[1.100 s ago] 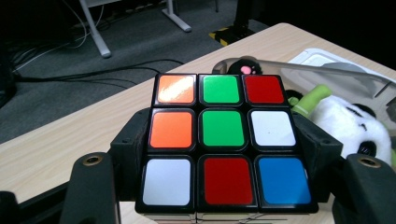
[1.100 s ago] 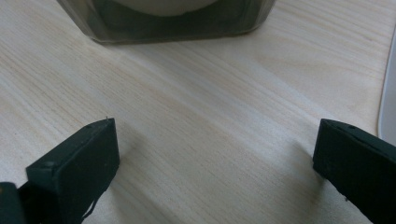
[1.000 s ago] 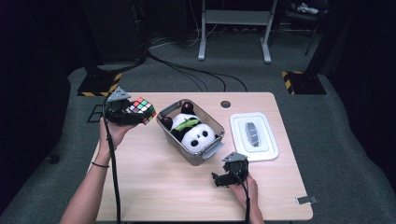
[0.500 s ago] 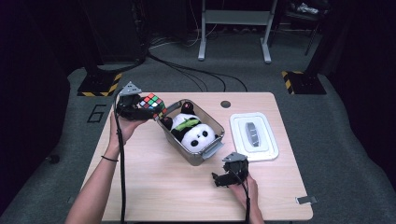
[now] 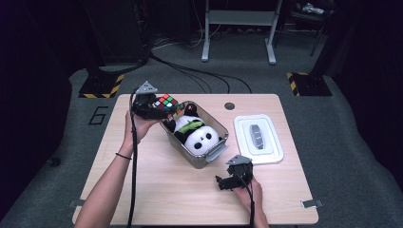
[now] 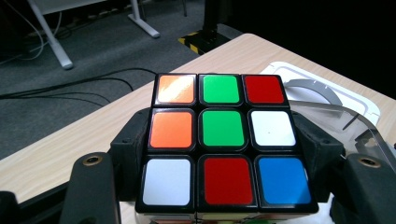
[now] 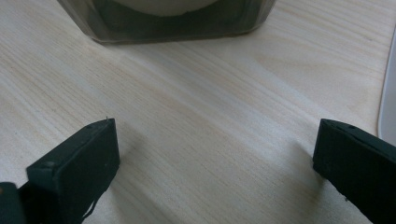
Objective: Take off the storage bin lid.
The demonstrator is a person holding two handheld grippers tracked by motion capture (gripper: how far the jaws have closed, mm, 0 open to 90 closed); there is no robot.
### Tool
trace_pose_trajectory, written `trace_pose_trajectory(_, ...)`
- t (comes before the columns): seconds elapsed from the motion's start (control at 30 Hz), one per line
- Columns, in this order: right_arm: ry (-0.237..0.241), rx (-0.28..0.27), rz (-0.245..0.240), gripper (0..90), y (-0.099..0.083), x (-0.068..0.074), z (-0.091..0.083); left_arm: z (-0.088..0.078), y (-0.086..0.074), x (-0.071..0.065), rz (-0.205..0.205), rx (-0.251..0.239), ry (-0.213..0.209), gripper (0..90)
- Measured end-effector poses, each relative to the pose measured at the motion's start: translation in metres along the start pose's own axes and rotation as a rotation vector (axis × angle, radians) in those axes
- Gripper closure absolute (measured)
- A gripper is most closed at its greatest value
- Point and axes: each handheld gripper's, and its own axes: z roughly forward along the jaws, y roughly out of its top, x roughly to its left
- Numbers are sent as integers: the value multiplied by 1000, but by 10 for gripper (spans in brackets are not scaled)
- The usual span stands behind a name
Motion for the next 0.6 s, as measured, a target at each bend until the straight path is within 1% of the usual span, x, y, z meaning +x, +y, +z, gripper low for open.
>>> trace_pose_trajectory(0.13,2,1,-1,0,0,0,0,14,1,0,5,24,-12,342)
trace_pose_trajectory(0.27,1,0,1,0,0,0,0,28,0,1,-5,39,-17,342)
trace_pose_trajectory(0.37,1,0,1,0,0,0,0,40,-3,1,-6,68,-23,341)
trace_pose_trajectory(0.43,1,0,1,0,0,0,0,47,-4,2,-5,79,-26,341)
trace_pose_trajectory(0.47,0,-1,-2,0,0,0,0,50,-5,3,-3,88,-28,341)
trace_pose_trajectory(0.5,0,-4,-6,0,0,-1,0,53,-6,3,-1,87,-25,341)
trace_pose_trajectory(0.53,-1,-6,-12,0,0,-1,0,56,-6,3,8,102,-27,341)
trace_pose_trajectory(0.6,-1,-7,-13,0,0,-1,0,62,-7,4,13,119,-32,341)
